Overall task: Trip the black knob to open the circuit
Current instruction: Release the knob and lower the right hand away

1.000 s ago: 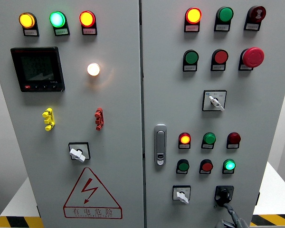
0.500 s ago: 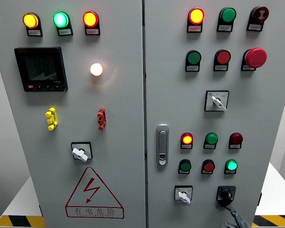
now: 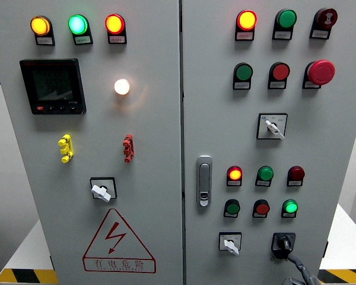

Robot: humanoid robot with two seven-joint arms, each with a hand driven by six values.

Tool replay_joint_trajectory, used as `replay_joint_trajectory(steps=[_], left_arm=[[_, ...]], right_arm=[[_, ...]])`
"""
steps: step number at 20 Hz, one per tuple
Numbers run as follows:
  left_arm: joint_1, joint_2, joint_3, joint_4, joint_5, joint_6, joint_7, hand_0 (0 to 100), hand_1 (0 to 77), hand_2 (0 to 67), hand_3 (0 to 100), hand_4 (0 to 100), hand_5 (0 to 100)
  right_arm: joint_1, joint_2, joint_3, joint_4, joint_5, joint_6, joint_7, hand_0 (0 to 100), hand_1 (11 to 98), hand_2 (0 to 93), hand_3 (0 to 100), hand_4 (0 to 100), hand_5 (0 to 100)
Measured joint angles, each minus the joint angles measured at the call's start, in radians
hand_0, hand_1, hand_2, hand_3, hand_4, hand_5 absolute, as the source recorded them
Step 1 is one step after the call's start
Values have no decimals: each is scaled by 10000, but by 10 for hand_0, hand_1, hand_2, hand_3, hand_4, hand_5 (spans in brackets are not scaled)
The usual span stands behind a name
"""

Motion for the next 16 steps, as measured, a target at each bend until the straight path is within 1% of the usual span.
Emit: replay_joint_trajectory(steps=[1,2,3,4,5,6,7,8,9,10,11,12,13,14,15,16], left_arm=[[-1,-1,0,0,0,0,0,0,30,130,213,66,15],[-1,-7,0,0,0,0,0,0,30,130,213,66,15],[-2,-10,0,0,0,0,0,0,30,130,213,66,15],[-2,-9,0,0,0,0,0,0,30,130,213,66,15],[-2,-6,0,0,0,0,0,0,30,130,213,66,15],[-2,-3,0,0,0,0,0,0,30,130,213,66,15],[-2,-4,0,0,0,0,0,0,30,130,213,66,15],[-1,-8,0,0,0,0,0,0,30,130,213,66,15],[3,-10,0,0,0,0,0,0,30,130,213,66,15],[2,-10,0,0,0,0,0,0,30,130,213,66,15],[3,-10,0,0,0,0,0,0,30,130,213,66,15],[1,-11,0,0,0,0,0,0,30,130,213,66,15],[1,-12,0,0,0,0,0,0,30,130,213,66,15],[0,-13,0,0,0,0,0,0,30,130,213,66,15],[-1,-13,0,0,0,0,0,0,30,130,213,66,15],[-2,-13,0,0,0,0,0,0,30,130,213,66,15]], right_arm=[[-50,-12,4,44,0,0,0,1000,728,18,861,907,1000],[-107,-16,9,99,1,-1,0,1000,680,18,869,917,1000],[-162,-3,24,164,1,-1,0,1000,653,18,873,927,1000],[-205,28,54,253,1,-6,-2,1000,587,20,873,925,1000],[-234,58,75,329,1,-38,-26,1000,518,22,824,897,1000],[-252,81,79,389,1,-120,-47,1000,516,23,781,849,1000],[-282,105,79,430,1,-219,-55,1000,514,24,693,728,1000],[-335,132,78,480,1,-297,-56,1000,514,27,623,626,908],[-425,146,76,545,1,-345,-58,1000,513,29,590,587,862],[-523,156,73,628,1,-368,-59,1000,506,33,500,472,761],[-603,165,69,693,1,-377,-60,1000,502,36,467,429,711],[-654,170,59,742,-4,-379,-60,1000,500,43,388,340,618],[-691,172,51,777,-8,-379,-60,1000,480,49,326,275,545],[-726,172,51,811,-12,-379,-60,1000,475,52,310,261,527],[-761,172,49,861,-13,-375,-60,1000,466,60,262,225,482],[-803,172,39,906,-16,-373,-60,1000,463,67,244,207,465]])
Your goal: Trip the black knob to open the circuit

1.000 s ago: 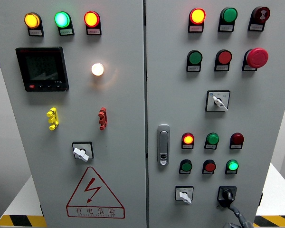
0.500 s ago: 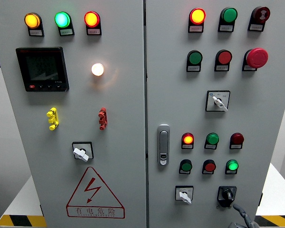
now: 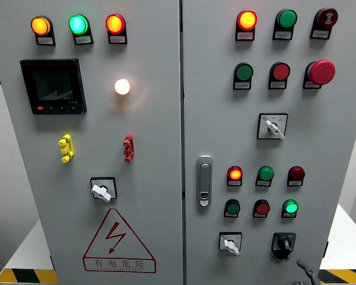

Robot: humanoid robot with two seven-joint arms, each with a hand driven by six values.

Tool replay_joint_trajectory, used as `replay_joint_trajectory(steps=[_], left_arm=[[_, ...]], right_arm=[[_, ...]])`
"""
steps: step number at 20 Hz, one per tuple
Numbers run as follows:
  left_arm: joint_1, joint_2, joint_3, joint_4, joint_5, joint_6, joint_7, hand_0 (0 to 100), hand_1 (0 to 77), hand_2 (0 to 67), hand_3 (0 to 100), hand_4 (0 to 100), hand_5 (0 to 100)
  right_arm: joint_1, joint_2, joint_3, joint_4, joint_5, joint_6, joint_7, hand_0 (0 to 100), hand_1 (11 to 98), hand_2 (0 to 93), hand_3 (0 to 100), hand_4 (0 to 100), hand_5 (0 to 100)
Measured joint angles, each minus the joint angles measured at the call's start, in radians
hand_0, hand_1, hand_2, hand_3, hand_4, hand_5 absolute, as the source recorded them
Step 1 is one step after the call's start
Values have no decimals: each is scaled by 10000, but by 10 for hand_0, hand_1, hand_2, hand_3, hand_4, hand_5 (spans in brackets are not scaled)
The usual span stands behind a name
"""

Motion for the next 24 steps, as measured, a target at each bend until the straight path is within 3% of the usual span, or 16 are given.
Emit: replay_joint_trajectory(steps=[7,24], left_arm=[[0,8,0,0,0,0,0,0,30,130,213,65,15],[7,13,0,0,0,0,0,0,30,130,213,65,15]], right_arm=[[-309,3,0,282,-81,4,0,1000,438,87,213,191,447],[-465,3,31,422,-137,-1,0,1000,444,102,201,184,400]])
